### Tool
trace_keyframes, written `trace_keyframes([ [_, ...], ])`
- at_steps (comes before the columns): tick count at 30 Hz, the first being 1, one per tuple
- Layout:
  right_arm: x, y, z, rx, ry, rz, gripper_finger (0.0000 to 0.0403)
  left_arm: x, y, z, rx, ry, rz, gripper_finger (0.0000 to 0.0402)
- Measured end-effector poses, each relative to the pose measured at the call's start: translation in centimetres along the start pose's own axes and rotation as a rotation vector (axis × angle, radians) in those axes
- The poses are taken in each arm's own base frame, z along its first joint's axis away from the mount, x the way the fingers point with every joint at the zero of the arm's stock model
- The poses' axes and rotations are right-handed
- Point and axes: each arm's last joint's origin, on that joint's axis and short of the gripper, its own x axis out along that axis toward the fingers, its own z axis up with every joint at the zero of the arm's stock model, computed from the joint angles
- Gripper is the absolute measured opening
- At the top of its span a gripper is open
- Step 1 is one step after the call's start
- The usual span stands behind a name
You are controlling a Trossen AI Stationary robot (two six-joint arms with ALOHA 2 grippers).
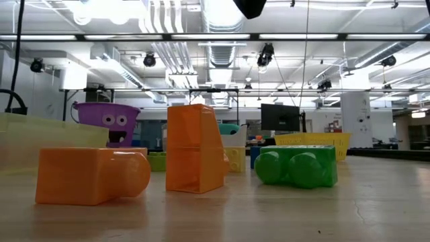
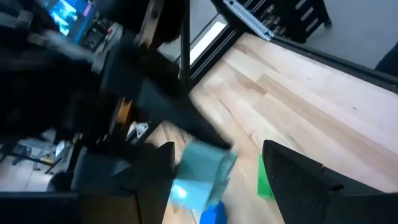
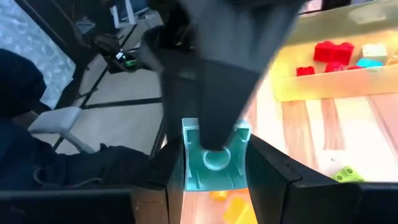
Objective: Pick & Place Toys
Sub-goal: Put the light blue game piece into the light yellow bin
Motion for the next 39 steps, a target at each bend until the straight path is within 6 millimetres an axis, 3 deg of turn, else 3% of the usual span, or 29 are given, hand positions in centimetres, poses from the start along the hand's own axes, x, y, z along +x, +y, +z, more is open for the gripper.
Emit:
trace_keyframes([
  [15, 0.0, -0.55, 0.63, 0.005, -0.031, 0.045, 0.0122, 0.03, 0.11, 0.0, 0.015, -0.007, -0.004, 0.0237],
  [19, 0.0, -0.63, 0.66, 0.006, -0.026, 0.061, 0.0122, 0.05, 0.17, 0.02, 0.012, -0.012, -0.003, 0.0199],
  [26, 0.06, -0.64, 0.59, 0.005, -0.025, 0.069, 0.0122, 0.27, 0.59, -0.24, 0.009, -0.022, -0.022, 0.0094],
  [39, 0.06, -0.5, 0.75, -0.021, -0.039, 0.107, 0.0122, 0.28, 0.79, -0.39, -0.002, -0.027, -0.045, 0.0092],
])
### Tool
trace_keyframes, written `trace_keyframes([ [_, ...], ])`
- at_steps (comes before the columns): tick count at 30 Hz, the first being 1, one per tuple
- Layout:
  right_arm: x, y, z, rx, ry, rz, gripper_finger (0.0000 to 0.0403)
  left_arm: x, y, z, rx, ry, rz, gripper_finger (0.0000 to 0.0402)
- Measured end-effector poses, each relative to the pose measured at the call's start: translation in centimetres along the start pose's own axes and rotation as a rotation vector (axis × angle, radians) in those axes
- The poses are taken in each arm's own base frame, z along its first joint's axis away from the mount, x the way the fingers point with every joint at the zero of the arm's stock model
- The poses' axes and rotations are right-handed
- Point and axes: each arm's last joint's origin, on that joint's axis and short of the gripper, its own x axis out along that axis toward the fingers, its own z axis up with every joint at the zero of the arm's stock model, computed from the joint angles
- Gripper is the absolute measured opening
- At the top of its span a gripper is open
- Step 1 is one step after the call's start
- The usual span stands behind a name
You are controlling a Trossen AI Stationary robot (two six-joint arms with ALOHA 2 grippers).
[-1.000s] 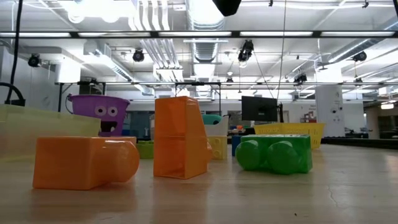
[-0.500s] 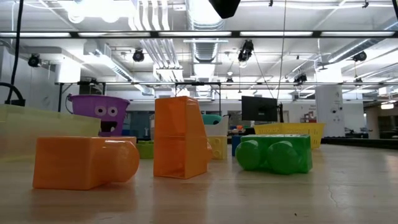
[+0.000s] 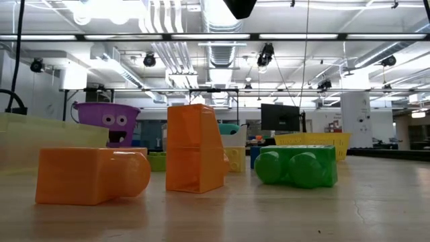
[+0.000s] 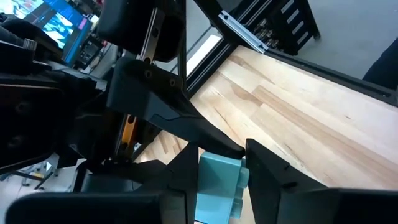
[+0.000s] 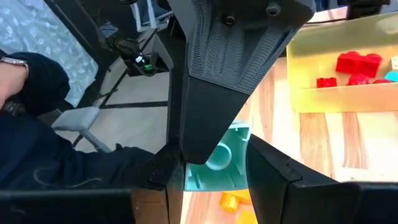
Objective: Pick & Place Toys
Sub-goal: Put the light blue game piece into the light yellow bin
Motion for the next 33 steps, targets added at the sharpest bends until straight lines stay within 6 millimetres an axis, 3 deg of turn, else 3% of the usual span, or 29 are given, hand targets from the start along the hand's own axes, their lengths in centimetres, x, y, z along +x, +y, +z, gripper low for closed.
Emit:
trace_keyframes([
  [3, 0.0, 0.0, 0.0, 0.002, -0.001, -0.006, 0.0128, 0.0, 0.0, -0.1, -0.01, 0.006, -0.004, 0.0092],
  [10, -0.4, 0.1, 0.8, 0.013, -0.081, -0.052, 0.0293, 0.2, -0.8, -0.9, -0.036, 0.073, -0.056, 0.0091],
  [14, -0.1, -0.1, 0.3, 0.017, -0.045, -0.069, 0.0351, -0.1, -0.4, -0.9, -0.059, 0.119, -0.035, 0.0091],
  [24, -0.3, -0.8, -0.5, 0.026, -0.002, -0.239, 0.0368, -1.9, 0.5, -1.2, -0.313, 0.358, -0.044, 0.0091],
  [33, -0.6, -1.9, -2.8, 0.024, 0.164, -0.372, 0.0368, -7.2, 2.5, -2.5, -0.671, 0.55, 0.081, 0.0091],
])
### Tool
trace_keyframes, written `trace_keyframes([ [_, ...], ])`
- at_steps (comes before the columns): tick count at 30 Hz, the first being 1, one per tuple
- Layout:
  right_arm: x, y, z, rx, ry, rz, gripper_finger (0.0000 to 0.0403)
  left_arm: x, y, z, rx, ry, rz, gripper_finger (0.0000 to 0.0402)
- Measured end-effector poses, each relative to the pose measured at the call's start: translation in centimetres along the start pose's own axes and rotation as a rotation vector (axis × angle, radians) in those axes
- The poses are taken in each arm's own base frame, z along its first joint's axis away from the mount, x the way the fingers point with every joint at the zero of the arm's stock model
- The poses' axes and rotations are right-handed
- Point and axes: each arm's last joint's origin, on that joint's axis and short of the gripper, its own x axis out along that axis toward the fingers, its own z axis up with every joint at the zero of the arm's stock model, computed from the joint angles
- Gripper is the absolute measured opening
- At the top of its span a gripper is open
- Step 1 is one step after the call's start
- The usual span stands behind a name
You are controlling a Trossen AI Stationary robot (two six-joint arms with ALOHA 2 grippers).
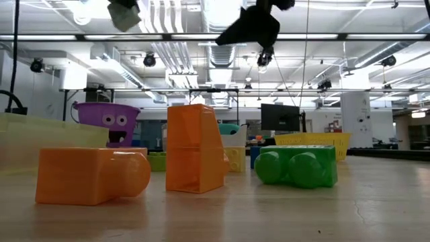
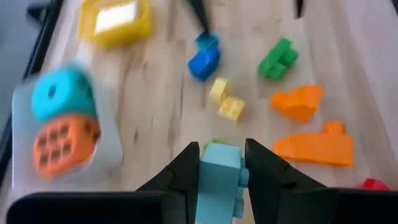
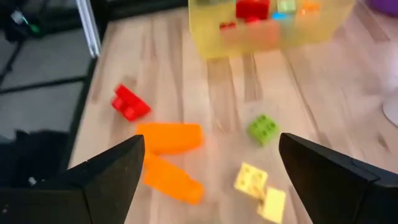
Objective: Pick & Place Toys
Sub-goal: Put the light blue game piece into the light yellow bin
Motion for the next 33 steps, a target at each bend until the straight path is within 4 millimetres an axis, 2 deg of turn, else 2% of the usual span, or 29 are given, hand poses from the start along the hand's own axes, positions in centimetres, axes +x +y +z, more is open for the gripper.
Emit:
trace_keyframes([
  [7, 0.6, -0.8, -1.8, -0.013, 0.041, -0.058, 0.0368, -1.6, 2.3, -2.2, -0.314, 0.141, 0.142, 0.0091],
  [13, 1.2, -1.6, -3.9, -0.021, 0.074, -0.128, 0.0368, -1.7, 3.8, -4.2, -0.467, 0.355, 0.312, 0.0091],
  [17, 1.4, -2.0, -5.0, -0.023, 0.101, -0.15, 0.0368, -1.5, 4.1, -4.7, -0.513, 0.402, 0.332, 0.0091],
  [20, 1.5, -2.3, -5.7, -0.01, 0.121, -0.16, 0.0369, -0.9, 4.4, -5.5, -0.526, 0.454, 0.356, 0.0091],
  [25, 1.6, -2.5, -6.2, 0.02, 0.134, -0.169, 0.0369, 1.4, 5.0, -8.4, -0.572, 0.612, 0.408, 0.0091],
  [29, 1.6, -2.4, -6.0, 0.022, 0.129, -0.167, 0.0369, 3.2, 5.4, -10.8, -0.612, 0.729, 0.406, 0.0091],
  [33, 1.5, -2.3, -5.7, 0.024, 0.119, -0.162, 0.0369, 4.6, 5.3, -12.1, -0.626, 0.751, 0.344, 0.0091],
])
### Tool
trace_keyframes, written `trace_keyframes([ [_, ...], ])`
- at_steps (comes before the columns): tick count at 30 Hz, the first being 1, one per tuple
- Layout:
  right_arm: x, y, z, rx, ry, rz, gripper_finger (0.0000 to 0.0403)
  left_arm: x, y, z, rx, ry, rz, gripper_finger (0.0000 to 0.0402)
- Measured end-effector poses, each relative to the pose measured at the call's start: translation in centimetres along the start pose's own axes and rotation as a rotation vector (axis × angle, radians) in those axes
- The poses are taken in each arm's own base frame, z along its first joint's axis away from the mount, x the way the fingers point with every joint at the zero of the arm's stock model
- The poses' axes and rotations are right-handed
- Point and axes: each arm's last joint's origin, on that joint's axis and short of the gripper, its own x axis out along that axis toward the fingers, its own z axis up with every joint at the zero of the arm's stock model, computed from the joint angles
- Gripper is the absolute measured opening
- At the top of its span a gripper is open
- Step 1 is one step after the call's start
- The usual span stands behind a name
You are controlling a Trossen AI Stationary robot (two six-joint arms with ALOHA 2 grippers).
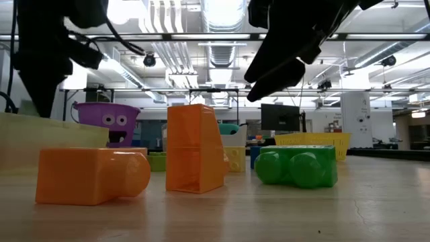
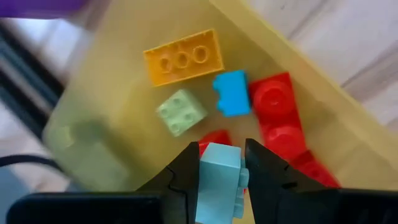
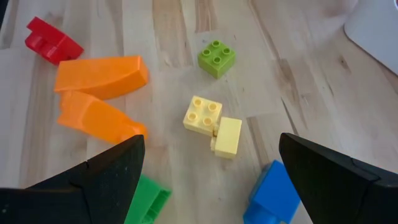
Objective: Pick & Place Toys
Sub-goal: Put the light blue game piece into the light yellow bin
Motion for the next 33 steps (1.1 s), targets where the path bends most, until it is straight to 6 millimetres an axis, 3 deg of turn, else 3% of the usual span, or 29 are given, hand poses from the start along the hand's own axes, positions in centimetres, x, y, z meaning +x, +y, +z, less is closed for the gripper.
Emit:
trace_keyframes([
  [10, 0.0, 0.2, -0.6, 0.013, 0.018, 0.006, 0.0369, 3.3, -1.0, -0.4, -0.015, 0.041, -0.149, 0.0091],
  [33, 0.1, 0.2, -0.7, 0.012, 0.019, 0.006, 0.0369, 5.0, -2.2, 0.0, -0.052, 0.053, -0.115, 0.0091],
])
